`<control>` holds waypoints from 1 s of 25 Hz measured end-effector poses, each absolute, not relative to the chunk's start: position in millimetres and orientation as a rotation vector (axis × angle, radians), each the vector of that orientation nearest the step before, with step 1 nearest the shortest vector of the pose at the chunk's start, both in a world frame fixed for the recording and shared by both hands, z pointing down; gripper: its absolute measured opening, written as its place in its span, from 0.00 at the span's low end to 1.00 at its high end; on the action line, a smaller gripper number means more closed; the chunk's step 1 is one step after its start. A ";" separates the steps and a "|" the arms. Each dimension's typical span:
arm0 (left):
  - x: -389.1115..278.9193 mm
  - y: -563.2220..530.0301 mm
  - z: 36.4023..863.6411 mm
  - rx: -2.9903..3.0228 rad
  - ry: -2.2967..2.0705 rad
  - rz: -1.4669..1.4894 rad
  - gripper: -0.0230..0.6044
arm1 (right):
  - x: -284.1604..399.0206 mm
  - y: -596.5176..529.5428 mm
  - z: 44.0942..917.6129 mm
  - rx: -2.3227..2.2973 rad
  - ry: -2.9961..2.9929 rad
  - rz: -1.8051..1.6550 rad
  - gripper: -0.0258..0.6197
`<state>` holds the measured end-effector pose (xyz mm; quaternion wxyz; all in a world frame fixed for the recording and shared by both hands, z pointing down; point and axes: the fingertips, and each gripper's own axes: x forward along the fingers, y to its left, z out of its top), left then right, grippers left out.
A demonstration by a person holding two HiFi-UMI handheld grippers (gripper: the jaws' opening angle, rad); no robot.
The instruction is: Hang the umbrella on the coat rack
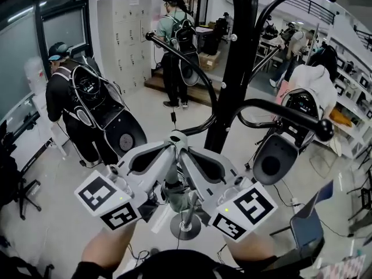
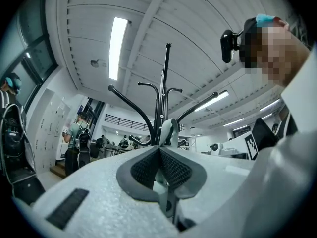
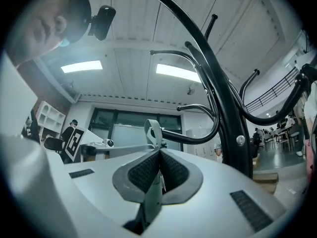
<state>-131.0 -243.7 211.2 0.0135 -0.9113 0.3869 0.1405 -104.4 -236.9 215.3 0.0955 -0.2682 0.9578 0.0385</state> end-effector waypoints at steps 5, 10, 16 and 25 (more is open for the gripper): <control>-132.1 -251.9 213.2 -2.884 1.116 0.446 0.05 | -105.9 -243.4 217.6 -0.876 2.819 0.104 0.05; -131.9 -260.2 216.8 -2.925 1.035 0.460 0.05 | -105.7 -249.7 221.0 -0.959 2.792 0.109 0.05; -128.8 -266.1 222.8 -2.993 0.951 0.472 0.05 | -104.6 -254.8 226.7 -1.051 2.768 0.076 0.05; -121.4 -269.9 229.2 -3.050 0.828 0.475 0.05 | -98.9 -258.3 233.2 -1.186 2.725 0.076 0.05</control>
